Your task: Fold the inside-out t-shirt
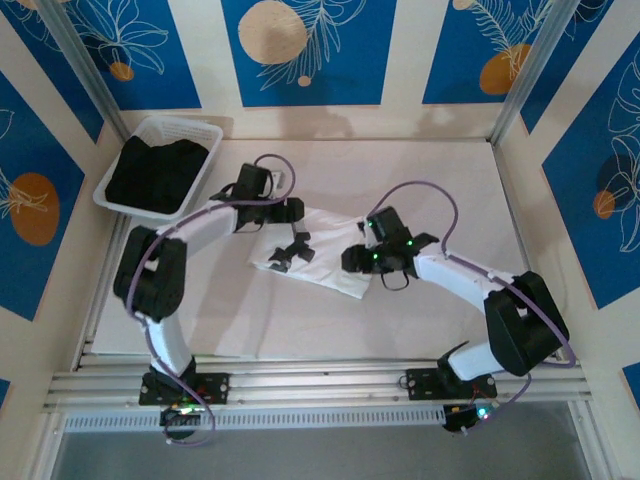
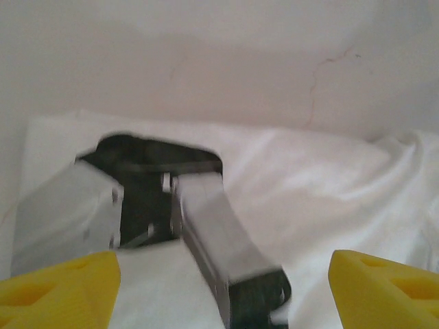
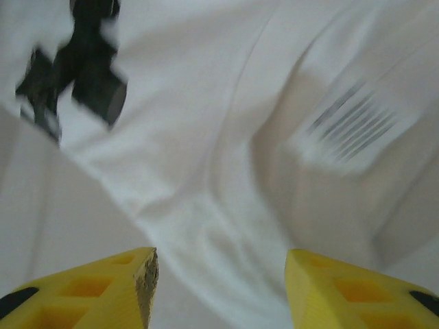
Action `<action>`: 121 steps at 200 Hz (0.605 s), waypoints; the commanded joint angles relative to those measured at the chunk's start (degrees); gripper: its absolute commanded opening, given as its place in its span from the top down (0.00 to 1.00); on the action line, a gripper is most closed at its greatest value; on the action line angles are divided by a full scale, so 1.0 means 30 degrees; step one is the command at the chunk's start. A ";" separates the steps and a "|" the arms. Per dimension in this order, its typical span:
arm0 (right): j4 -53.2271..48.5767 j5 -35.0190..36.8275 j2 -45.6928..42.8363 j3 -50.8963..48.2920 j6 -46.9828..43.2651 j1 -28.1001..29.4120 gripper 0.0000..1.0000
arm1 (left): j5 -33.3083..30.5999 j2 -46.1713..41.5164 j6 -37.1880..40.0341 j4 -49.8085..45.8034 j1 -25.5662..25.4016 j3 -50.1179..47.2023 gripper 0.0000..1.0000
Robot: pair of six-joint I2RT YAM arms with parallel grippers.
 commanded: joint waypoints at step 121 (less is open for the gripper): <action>-0.3265 0.2286 0.9714 0.8685 -0.1180 -0.3354 0.57 | -0.0196 -0.1776 0.1055 -0.1773 0.0861 -0.5555 0.23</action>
